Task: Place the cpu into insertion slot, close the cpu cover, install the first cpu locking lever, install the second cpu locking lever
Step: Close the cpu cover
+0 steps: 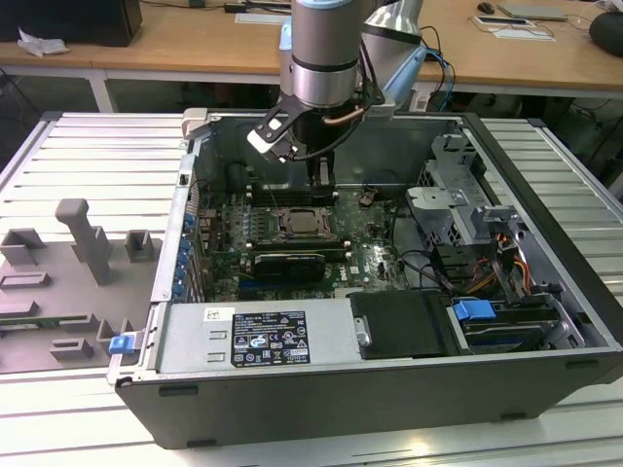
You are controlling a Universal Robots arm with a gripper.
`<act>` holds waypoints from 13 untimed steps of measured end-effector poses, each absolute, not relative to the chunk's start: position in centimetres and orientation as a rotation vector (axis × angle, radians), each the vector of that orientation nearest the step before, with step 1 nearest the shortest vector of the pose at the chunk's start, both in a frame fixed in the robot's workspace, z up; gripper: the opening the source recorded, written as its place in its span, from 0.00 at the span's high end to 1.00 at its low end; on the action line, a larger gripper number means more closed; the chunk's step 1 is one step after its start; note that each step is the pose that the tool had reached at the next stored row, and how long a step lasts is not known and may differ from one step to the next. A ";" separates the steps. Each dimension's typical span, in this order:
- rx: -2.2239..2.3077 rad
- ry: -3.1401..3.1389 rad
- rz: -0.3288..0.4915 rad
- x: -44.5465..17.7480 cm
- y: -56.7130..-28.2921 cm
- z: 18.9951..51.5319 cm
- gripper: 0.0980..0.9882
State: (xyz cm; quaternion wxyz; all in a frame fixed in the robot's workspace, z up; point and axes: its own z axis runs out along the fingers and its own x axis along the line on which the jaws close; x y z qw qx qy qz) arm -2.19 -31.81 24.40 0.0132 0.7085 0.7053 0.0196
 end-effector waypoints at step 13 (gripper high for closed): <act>2.181 2.227 0.057 -4.4 -31.8 21.9 0.99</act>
